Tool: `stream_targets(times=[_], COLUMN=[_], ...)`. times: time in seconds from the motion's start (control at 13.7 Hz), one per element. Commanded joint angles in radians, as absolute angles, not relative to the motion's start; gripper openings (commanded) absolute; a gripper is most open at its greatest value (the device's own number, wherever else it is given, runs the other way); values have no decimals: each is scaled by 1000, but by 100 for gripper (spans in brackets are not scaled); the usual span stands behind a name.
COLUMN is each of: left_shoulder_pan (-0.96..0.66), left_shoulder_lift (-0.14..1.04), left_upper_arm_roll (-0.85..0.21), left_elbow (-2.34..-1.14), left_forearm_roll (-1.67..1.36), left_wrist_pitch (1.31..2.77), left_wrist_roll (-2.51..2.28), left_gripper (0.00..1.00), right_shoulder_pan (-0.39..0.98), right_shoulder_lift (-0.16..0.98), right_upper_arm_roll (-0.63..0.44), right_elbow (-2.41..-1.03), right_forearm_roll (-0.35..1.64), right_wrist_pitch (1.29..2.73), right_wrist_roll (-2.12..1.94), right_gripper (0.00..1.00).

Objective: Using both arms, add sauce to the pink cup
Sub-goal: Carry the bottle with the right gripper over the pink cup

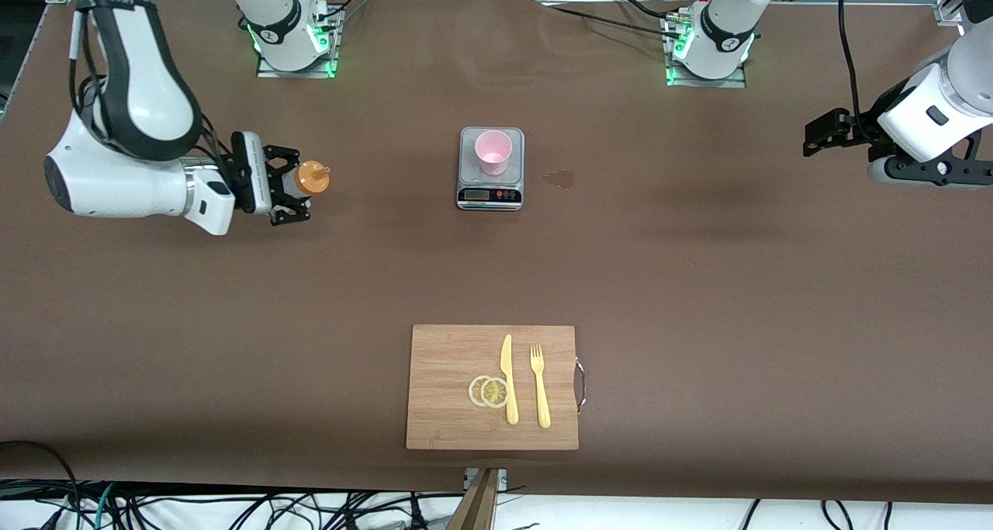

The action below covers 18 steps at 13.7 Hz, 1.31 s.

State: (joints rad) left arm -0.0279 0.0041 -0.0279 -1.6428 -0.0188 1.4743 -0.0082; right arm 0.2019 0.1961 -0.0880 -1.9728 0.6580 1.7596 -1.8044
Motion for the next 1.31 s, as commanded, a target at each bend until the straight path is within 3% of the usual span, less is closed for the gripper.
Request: stream_targets(times=[0.0,0.51,1.24], left_shoulder_pan=[-21,-21,-20], left_shoulder_lift=[8,8,8], left_upper_arm_roll=[-29,-29,-29], left_elbow=[-1623,-1623,-1623], left_forearm_roll=[-44,-45,-46], left_wrist_pitch=[1457,1457,1457], left_wrist_roll=[12,12,12], left_gripper=[100,100,100], right_shoulder_pan=[258,431,502], right_shoulder_lift=[138,49,100], right_upper_arm_roll=[-92,-81,37], right_elbow=[-2003,-2052,-2100], right_forearm_roll=[586,335,327], right_wrist_pitch=[1787,1815,1922], right_wrist_roll=[-1703,-1387,-1218], right_gripper=[13,13,14])
